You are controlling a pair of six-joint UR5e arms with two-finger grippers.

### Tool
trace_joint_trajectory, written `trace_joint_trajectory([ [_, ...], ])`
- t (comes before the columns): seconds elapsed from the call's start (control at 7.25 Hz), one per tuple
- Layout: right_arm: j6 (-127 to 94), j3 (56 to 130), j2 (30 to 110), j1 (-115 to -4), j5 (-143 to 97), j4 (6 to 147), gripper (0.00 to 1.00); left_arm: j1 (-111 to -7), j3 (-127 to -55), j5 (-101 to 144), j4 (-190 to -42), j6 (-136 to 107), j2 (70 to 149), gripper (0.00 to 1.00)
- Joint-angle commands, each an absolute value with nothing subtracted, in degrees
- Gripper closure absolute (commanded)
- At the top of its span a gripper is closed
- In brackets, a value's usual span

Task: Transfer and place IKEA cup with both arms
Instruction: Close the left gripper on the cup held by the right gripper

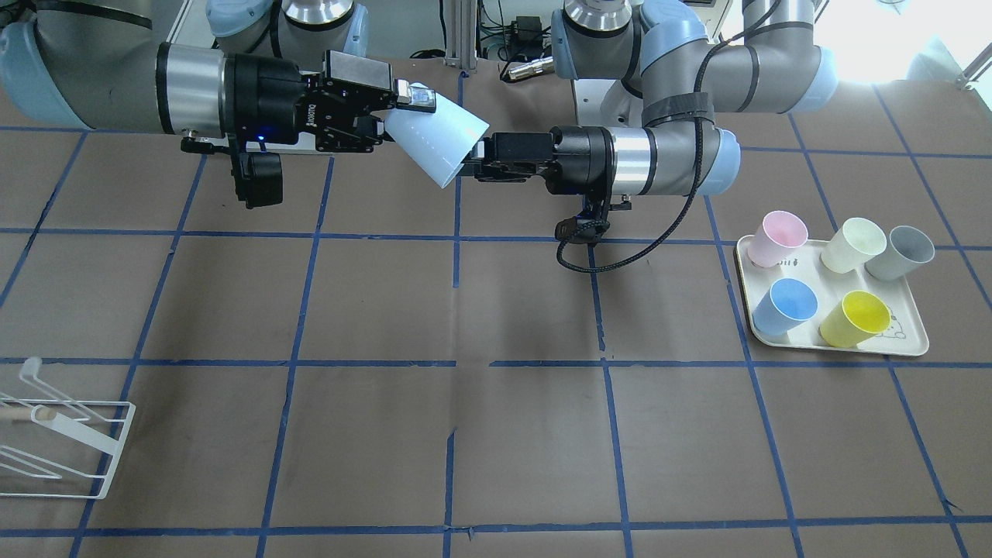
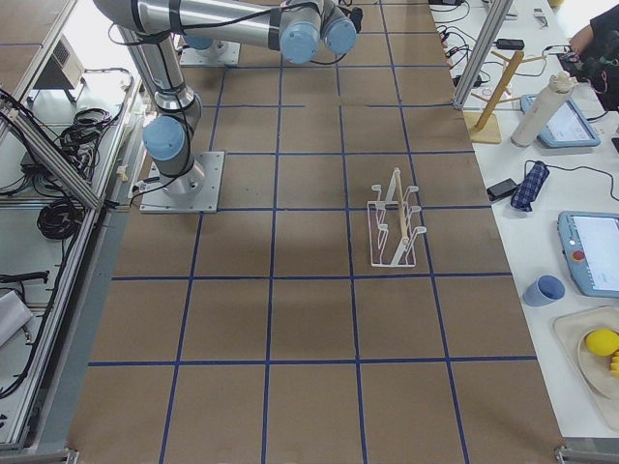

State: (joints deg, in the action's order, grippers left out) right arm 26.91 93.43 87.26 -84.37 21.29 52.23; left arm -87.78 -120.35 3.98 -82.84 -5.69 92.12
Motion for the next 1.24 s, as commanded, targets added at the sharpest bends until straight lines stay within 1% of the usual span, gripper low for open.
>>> trace_joint_trajectory([
  [0.0,26.9,93.4,87.3,-84.4,21.2,52.1,0.35,-87.0,-120.2,4.0,-82.8,-4.2,92.1,0.64],
  [0.14,26.9,93.4,87.3,-84.4,21.1,51.9,0.17,-87.3,-120.2,4.2,-82.6,-4.2,92.1,0.93],
  [0.28,27.0,93.4,87.3,-84.4,21.1,51.8,0.00,-87.4,-120.2,4.2,-82.6,-4.2,92.0,1.00],
  [1.1,26.4,92.4,87.0,-85.3,20.7,52.6,0.00,-86.2,-120.1,3.4,-82.8,-4.6,90.4,1.00],
])
